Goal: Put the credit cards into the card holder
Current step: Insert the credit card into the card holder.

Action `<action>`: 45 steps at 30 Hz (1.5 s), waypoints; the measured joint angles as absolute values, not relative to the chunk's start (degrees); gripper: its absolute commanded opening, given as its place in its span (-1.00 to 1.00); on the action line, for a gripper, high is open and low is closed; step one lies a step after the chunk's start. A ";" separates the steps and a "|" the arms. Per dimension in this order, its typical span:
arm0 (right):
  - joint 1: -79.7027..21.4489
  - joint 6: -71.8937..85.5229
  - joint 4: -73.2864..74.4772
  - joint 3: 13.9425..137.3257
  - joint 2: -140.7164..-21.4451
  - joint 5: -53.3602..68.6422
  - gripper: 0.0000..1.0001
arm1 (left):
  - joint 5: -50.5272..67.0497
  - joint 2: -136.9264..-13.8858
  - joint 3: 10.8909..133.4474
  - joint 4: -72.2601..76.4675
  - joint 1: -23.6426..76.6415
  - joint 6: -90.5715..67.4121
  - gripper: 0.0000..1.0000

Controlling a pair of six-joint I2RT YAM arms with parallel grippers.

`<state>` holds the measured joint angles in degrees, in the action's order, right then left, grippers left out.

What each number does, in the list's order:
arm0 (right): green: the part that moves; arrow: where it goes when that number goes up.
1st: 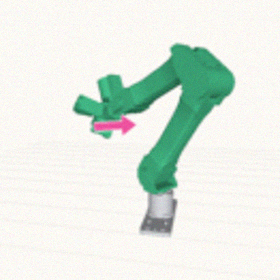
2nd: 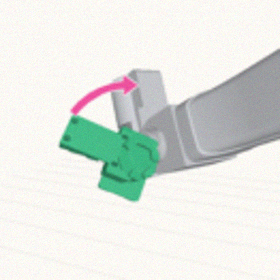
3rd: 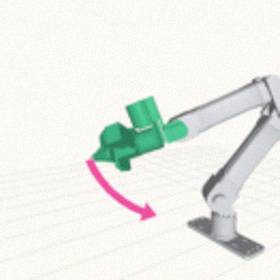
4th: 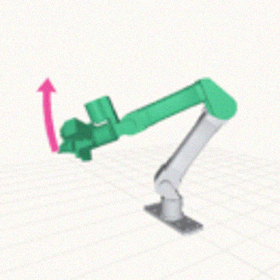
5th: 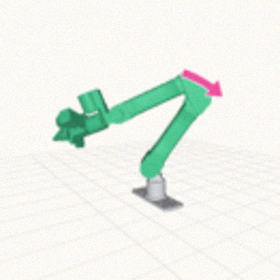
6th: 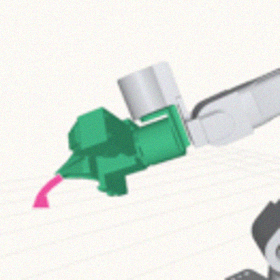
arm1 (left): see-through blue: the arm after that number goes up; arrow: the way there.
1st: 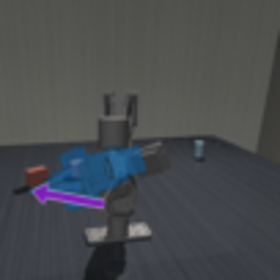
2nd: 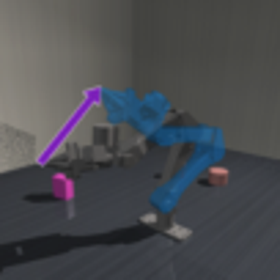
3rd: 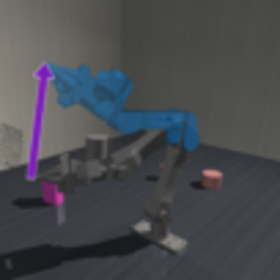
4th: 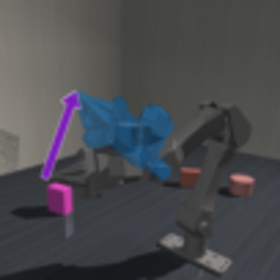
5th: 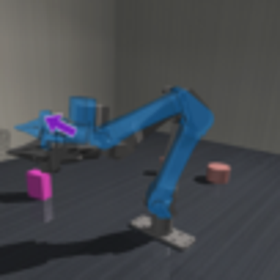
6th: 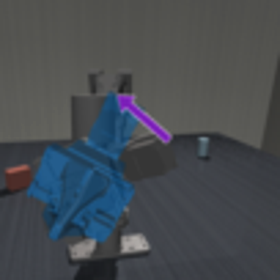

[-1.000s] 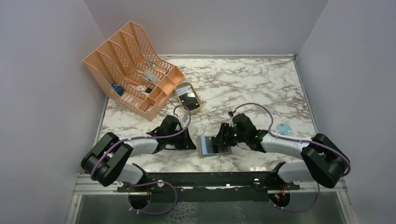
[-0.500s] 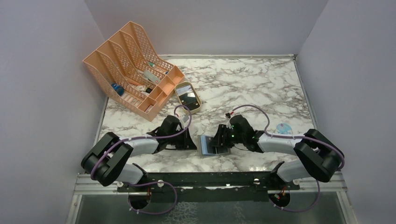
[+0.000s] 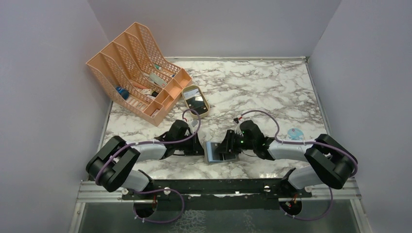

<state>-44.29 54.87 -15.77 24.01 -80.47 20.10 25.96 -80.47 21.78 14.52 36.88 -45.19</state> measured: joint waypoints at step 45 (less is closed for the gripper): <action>-46.57 55.33 -10.37 26.13 -80.14 14.79 0.04 | 19.29 -65.87 20.29 8.23 37.26 -49.87 -0.65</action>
<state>-46.57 55.33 -10.37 26.13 -80.14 14.79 19.29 -65.87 20.29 8.23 37.26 -49.87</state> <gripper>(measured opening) 0.520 0.173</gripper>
